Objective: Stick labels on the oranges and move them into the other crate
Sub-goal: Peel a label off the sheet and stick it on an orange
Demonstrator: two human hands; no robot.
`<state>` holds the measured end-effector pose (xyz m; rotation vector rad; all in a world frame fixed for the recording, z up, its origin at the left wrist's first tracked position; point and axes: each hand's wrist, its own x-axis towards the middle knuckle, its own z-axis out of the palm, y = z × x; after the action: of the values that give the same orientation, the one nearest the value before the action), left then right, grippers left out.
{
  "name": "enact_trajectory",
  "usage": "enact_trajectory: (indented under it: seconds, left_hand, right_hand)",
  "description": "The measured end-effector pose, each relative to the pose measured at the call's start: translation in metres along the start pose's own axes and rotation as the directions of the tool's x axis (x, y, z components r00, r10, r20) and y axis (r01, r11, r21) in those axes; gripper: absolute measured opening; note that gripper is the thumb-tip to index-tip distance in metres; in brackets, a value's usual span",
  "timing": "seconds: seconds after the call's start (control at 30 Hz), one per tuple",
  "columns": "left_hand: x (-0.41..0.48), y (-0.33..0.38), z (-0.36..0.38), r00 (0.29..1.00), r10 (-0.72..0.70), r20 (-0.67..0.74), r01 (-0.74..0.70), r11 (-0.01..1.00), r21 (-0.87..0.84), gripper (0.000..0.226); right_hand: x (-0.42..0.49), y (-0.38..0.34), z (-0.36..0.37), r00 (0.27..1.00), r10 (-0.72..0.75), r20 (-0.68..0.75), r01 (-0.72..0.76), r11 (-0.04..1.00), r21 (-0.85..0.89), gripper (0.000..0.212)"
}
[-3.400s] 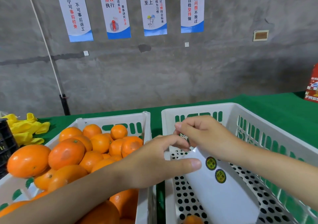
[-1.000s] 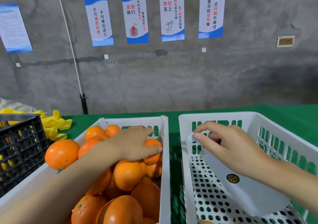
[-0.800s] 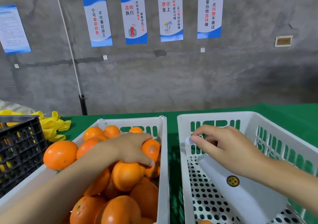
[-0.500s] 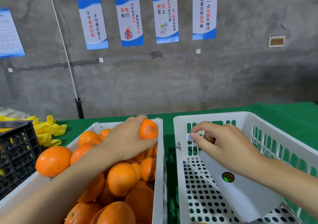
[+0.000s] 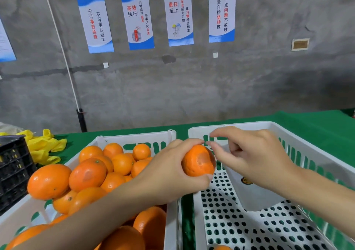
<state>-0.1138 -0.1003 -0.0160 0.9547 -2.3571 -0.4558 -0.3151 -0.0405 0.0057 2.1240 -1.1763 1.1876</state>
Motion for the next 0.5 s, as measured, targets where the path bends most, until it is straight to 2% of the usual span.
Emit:
enact_trajectory:
  seconds: [0.1, 0.2, 0.5]
  left_hand:
    - [-0.001, -0.005, 0.001, 1.000, -0.012, 0.015, 0.012, 1.000, 0.002, 0.070]
    - [0.000, -0.007, 0.003, 0.999, -0.020, 0.025, 0.020, 1.000, 0.019, 0.068]
    - [0.001, -0.008, 0.004, 1.000, -0.028, 0.002, 0.028, 1.000, 0.008, 0.065]
  right_hand:
    - [-0.002, 0.003, 0.001, 0.981, -0.178, 0.082, 0.184, 0.980, -0.070, 0.010]
    - [-0.001, 0.009, 0.000, 0.961, -0.229, 0.153, 0.248, 0.961, -0.121, 0.013]
    - [-0.003, 0.003, 0.001, 0.967, -0.152, 0.205, 0.140, 0.987, 0.075, 0.023]
